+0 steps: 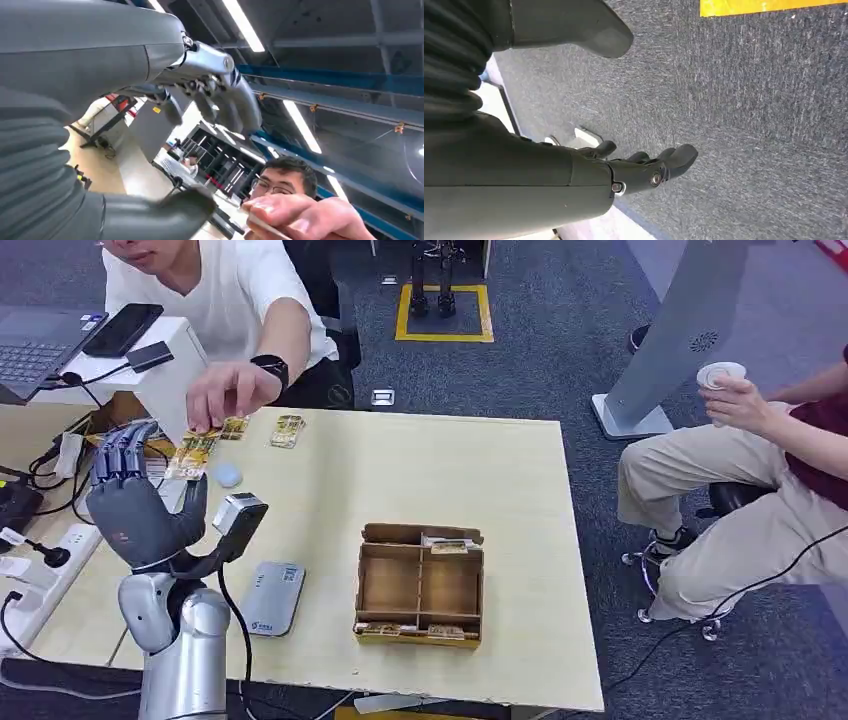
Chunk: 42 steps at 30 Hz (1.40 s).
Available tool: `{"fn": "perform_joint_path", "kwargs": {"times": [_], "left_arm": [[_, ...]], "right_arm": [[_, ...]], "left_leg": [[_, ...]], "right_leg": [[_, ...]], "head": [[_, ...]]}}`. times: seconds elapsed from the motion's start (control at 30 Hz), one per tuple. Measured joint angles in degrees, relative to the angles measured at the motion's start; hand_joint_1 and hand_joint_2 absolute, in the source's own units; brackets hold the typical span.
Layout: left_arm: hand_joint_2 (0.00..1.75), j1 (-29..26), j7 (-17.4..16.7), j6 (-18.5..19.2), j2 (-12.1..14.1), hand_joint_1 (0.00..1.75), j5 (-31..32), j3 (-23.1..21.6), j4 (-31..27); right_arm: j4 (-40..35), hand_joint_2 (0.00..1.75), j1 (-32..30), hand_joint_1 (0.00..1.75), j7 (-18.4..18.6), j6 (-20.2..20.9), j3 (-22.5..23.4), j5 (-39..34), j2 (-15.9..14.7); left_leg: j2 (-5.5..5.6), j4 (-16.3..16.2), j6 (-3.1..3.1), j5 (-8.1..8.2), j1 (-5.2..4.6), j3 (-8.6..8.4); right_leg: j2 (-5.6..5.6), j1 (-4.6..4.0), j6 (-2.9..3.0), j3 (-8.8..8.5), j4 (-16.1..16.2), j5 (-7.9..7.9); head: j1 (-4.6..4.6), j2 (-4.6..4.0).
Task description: Pass the card to the sensor for recognition and then transmit it.
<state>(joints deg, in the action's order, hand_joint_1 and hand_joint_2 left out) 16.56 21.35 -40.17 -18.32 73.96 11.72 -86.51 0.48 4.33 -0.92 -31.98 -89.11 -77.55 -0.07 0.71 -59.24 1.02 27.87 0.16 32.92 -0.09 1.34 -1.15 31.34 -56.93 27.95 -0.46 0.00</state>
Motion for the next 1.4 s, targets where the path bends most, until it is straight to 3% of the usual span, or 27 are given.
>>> {"fn": "perform_joint_path", "kwargs": {"times": [0.73,1.0,1.2,1.4], "left_arm": [[1.75,0.0,3.3,0.0,0.0,1.75,-5.5,0.0,0.0],[1.75,-0.1,3.9,0.0,0.0,1.75,-10.5,0.1,0.0],[1.75,-0.7,7.3,0.0,0.0,1.75,-13.5,2.5,0.0],[1.75,-1.9,12.3,0.0,0.1,1.75,-23.0,3.1,0.0]], "right_arm": [[0.0,1.75,0.2,0.00,-0.1,0.1,-0.1,-0.3,0.0],[0.0,1.75,0.2,0.00,0.0,-0.1,-0.1,-2.4,0.0],[0.0,1.75,-0.1,0.00,0.2,-0.1,-0.1,-3.5,0.0],[0.0,1.75,-0.5,0.00,0.1,-0.9,-0.1,-4.5,0.0]], "left_leg": [[0.00,0.0,-0.01,-0.01,0.00,0.00],[0.01,0.0,-0.01,-0.01,0.00,0.02],[0.04,0.0,-0.01,-0.01,0.00,0.04],[0.04,0.0,-0.01,-0.01,0.01,0.07]], "right_leg": [[0.00,0.00,0.00,-0.01,0.0,0.00],[-0.01,0.00,0.00,-0.02,0.0,0.00],[-0.04,0.00,0.00,-0.02,0.0,0.00],[-0.04,-0.01,0.00,-0.01,0.0,0.00]], "head": [[0.00,0.00],[0.00,0.02],[0.02,0.02],[0.02,0.00]]}}
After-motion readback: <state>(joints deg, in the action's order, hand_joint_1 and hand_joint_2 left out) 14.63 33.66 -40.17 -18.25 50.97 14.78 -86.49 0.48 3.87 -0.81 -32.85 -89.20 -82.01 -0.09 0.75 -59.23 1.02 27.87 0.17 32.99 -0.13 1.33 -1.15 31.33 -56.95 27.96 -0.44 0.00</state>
